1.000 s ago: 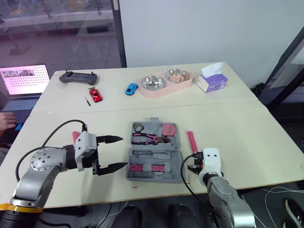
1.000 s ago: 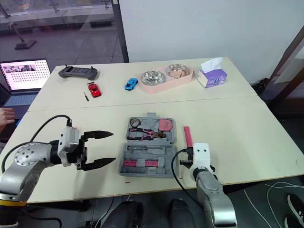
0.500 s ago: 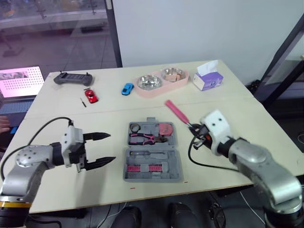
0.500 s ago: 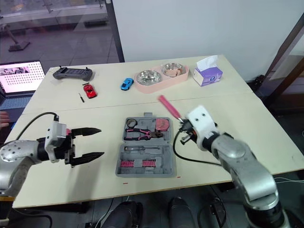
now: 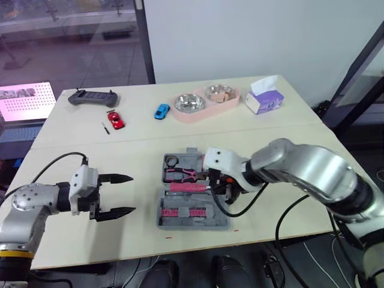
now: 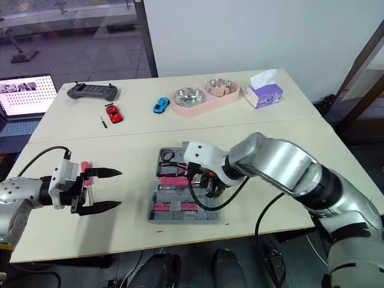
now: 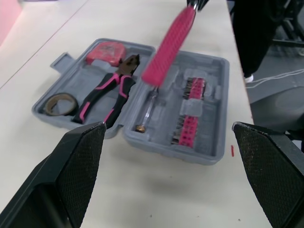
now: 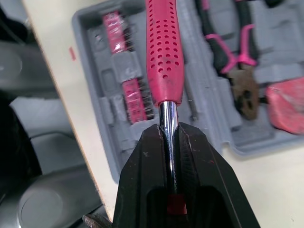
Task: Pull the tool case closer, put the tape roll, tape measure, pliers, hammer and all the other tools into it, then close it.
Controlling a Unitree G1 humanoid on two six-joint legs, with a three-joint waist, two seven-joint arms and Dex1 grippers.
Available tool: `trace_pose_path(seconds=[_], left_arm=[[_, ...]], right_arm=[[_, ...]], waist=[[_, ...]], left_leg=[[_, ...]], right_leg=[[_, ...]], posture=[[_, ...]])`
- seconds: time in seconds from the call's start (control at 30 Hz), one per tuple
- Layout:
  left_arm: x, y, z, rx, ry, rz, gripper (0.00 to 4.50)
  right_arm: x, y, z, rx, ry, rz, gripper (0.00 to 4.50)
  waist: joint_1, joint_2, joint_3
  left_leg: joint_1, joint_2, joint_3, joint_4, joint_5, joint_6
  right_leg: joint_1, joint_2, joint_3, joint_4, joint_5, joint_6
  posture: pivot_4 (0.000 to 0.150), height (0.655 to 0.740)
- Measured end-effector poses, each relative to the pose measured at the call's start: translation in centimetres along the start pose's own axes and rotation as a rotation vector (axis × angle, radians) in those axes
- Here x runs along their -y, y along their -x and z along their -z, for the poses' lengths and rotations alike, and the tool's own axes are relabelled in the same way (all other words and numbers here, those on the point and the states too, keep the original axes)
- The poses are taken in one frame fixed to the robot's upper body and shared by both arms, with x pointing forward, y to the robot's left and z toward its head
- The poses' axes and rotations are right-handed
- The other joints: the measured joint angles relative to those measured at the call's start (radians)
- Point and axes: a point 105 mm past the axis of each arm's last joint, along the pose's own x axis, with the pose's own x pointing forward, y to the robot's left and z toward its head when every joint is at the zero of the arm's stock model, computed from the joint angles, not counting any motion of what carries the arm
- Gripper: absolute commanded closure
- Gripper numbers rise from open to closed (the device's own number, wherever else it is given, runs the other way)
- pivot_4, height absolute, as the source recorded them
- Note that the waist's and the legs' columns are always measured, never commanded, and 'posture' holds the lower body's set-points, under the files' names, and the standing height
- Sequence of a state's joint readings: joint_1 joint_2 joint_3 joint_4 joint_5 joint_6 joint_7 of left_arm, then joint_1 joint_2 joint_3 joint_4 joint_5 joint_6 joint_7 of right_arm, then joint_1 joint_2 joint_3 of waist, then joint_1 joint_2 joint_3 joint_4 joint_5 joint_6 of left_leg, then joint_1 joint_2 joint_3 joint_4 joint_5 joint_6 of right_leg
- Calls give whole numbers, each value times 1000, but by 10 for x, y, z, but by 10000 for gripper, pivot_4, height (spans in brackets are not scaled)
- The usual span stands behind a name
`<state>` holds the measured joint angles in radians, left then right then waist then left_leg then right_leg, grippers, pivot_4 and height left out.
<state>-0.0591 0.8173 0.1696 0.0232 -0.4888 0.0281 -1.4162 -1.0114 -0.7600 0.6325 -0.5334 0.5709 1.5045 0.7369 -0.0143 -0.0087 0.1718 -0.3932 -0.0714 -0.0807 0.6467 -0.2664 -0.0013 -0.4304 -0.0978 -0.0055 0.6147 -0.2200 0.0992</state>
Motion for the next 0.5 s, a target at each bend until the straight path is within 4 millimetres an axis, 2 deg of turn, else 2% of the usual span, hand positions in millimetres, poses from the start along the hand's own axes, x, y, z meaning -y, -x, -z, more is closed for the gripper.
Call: trace_pose_path(seconds=[0.13, 0.27, 0.5], left_arm=[[4, -2, 2, 7, 0, 5, 0], [5, -4, 0, 12, -14, 10, 0], [6, -4, -1, 14, -16, 10, 0]], right_arm=[[1, -13, 1, -45, 9, -5, 44327], [-10, -26, -7, -41, 32, -50, 44327], [-9, -39, -11, -39, 40, -55, 44327]], waist=[[0, 0, 0], [0, 0, 0], [0, 0, 0]], left_leg=[[0, 0, 0, 0, 0, 0], [0, 0, 0, 0, 0, 0], [0, 0, 0, 0, 0, 0]], right_leg=[[0, 0, 0, 0, 0, 0], [0, 0, 0, 0, 0, 0], [-1, 1, 0, 1, 2, 2]], posture=[[1500, 7400], [1500, 7400], [1500, 7400]])
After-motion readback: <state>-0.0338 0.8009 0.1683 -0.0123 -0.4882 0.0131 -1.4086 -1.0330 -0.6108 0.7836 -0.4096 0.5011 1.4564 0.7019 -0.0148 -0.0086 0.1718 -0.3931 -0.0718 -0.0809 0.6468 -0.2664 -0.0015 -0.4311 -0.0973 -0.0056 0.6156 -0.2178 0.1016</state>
